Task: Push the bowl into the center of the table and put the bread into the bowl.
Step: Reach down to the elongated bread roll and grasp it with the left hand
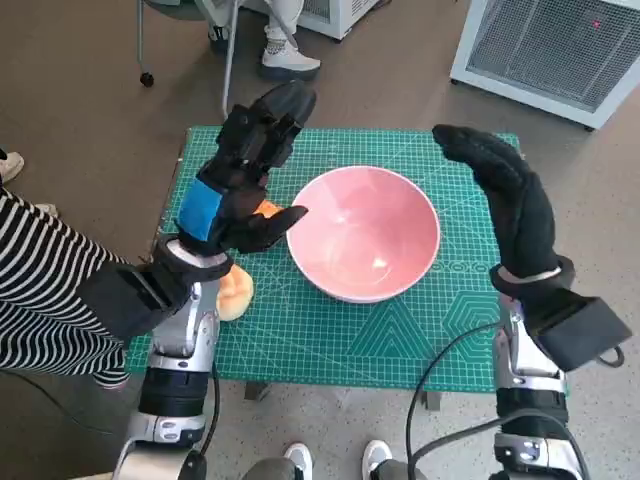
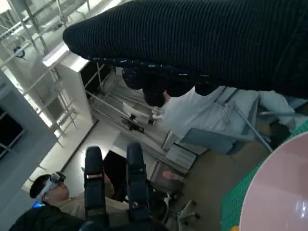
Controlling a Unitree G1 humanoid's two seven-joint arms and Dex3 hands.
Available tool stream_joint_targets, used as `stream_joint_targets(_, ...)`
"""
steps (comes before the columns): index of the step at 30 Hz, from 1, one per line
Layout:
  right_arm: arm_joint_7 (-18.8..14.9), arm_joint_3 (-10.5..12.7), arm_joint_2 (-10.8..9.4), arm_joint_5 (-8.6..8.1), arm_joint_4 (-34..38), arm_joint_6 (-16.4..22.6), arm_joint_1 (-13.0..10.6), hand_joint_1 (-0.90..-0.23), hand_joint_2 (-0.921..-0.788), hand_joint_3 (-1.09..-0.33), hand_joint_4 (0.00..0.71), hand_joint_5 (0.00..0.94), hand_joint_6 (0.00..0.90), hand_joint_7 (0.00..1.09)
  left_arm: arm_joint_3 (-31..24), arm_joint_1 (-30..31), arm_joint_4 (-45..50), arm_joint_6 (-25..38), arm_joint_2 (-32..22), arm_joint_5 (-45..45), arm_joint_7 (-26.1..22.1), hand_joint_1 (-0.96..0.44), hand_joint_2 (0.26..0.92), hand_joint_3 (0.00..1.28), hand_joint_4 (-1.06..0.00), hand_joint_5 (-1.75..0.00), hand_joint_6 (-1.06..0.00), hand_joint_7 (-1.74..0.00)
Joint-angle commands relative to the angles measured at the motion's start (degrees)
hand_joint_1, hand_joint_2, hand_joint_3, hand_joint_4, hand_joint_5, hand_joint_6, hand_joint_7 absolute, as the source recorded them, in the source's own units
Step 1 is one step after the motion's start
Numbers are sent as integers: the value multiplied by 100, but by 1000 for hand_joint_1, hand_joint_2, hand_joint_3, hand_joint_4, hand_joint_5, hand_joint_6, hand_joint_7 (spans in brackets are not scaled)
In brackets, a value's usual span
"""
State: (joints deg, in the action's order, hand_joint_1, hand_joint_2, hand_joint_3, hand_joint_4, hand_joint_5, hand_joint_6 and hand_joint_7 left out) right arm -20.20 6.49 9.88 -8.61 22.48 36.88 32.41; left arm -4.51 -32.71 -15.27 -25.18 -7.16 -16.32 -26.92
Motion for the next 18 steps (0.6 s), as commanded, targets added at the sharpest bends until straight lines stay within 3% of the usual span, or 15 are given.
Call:
stream_joint_targets(1, 79, -60, -7, 74, -11, -117, -154, -852, -921, -746, 189, 0, 13, 595, -106, -105, -4, -19, -157, -120, -148, -559, 913, 288, -179, -3, 1, -583)
stream_joint_targets(5, 85, -77, -21, 37, 25, -99, -136, -853, -921, -747, 187, 0, 7, 604, -240, -181, -279, -212, -393, 38, -195, -580, 919, 248, -180, -3, 1, -567)
stream_joint_targets(9, 71, -78, -32, -3, 88, -70, -121, -853, -921, -747, 187, 0, 3, 611, -258, -270, -568, -530, -990, 1155, 339, -580, 921, 181, -194, -9, 1, -559)
stream_joint_targets(14, 63, -55, -23, -37, 150, -50, -109, -854, -921, -746, 187, 1, 0, 618, -60, -430, -812, -236, -1905, 2614, 891, -554, 909, 64, -204, -6, -16, -485)
stream_joint_targets(18, 63, -33, -14, -55, 181, -42, -102, -855, -921, -745, 188, 1, 0, 621, 85, -623, -1170, -79, -2248, 3055, 1028, -537, 863, 14, -202, -1, -95, -318)
